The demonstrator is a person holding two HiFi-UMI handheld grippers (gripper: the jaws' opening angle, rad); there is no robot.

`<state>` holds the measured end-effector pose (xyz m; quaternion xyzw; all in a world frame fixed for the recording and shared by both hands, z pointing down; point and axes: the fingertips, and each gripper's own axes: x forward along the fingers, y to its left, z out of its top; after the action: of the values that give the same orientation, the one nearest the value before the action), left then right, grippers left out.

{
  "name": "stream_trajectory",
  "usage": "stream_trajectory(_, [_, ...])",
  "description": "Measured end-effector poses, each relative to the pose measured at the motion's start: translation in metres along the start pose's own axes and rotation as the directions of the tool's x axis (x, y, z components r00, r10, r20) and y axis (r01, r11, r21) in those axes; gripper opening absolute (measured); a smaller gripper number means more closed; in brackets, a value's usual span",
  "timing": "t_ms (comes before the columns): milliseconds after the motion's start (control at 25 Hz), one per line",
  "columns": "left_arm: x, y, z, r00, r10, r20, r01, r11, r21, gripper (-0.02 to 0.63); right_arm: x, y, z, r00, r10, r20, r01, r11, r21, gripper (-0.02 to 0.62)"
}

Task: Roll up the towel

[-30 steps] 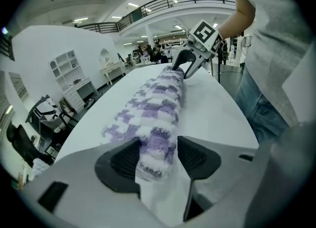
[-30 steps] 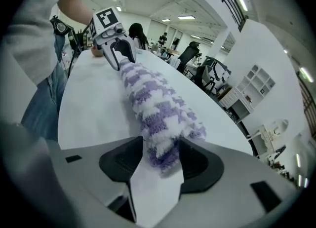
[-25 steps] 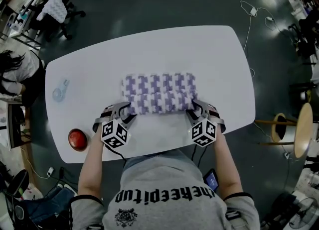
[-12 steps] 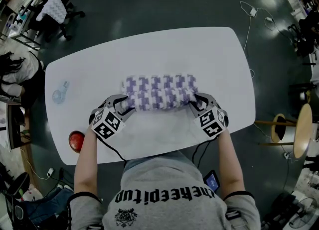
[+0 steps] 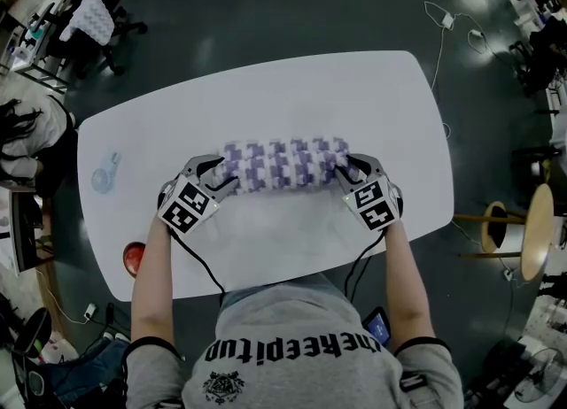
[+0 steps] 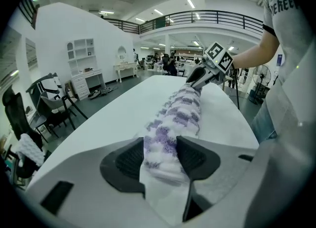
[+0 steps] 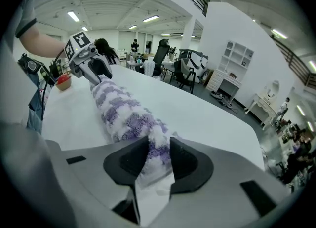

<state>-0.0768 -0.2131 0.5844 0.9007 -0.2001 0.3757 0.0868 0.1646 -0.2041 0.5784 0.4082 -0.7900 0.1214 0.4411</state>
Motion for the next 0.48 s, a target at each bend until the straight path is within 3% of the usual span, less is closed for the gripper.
stream_trajectory(480, [0.016, 0.05, 0.013, 0.998, 0.065, -0.011, -0.065, 0.997, -0.031, 0.215, 0.025, -0.028, 0.022, 0.998, -0.053, -0.025, 0.054, 0.997, 0.051, 0.132])
